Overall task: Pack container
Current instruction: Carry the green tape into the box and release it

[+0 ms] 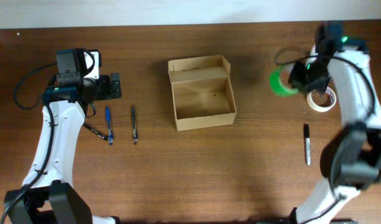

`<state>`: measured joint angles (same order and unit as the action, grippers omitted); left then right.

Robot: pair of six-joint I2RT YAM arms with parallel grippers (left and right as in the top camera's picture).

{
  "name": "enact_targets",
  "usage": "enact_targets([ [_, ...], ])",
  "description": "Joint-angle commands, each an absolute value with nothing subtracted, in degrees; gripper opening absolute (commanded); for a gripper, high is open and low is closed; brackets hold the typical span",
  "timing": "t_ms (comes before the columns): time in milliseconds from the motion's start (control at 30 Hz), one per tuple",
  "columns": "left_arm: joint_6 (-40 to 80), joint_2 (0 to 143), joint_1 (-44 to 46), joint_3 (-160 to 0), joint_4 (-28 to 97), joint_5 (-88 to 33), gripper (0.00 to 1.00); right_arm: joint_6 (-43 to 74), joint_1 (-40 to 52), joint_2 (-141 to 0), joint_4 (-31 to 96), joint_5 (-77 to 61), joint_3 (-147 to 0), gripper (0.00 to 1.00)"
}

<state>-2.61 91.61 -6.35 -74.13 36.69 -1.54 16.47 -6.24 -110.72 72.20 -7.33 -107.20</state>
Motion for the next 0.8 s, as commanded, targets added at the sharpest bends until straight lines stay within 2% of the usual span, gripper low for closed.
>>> enact_targets([
  [0, -3.55, 91.94, -6.55, -75.13, 36.75, -2.13, 0.99, 10.11, 3.27, -101.6, 74.46, -9.58, -116.95, 0.04],
  [67, -3.55, 91.94, -6.55, -75.13, 36.75, -2.13, 0.99, 7.81, 8.16, -100.51, 74.59, -8.29, -119.7, 0.04],
  [167, -3.55, 91.94, -6.55, -75.13, 36.75, -2.15, 0.99, 5.96, 20.25, -101.6, 74.41, -2.87, -121.3, 0.04],
  [300, -3.55, 91.94, -6.55, -75.13, 36.75, -2.13, 0.99, 5.96, 27.88, -107.44, 74.3, 2.87, -121.16, 0.04],
  [433, -3.55, 91.94, -6.55, -75.13, 36.75, -2.13, 0.99, 5.98, 30.39, -115.42, 73.93, 3.33, -121.16, 0.04],
  [767, -3.55, 91.94, -6.55, -75.13, 36.75, -2.13, 0.99, 6.02, 30.0, -127.81, 70.06, 3.14, -121.14, 0.04],
])
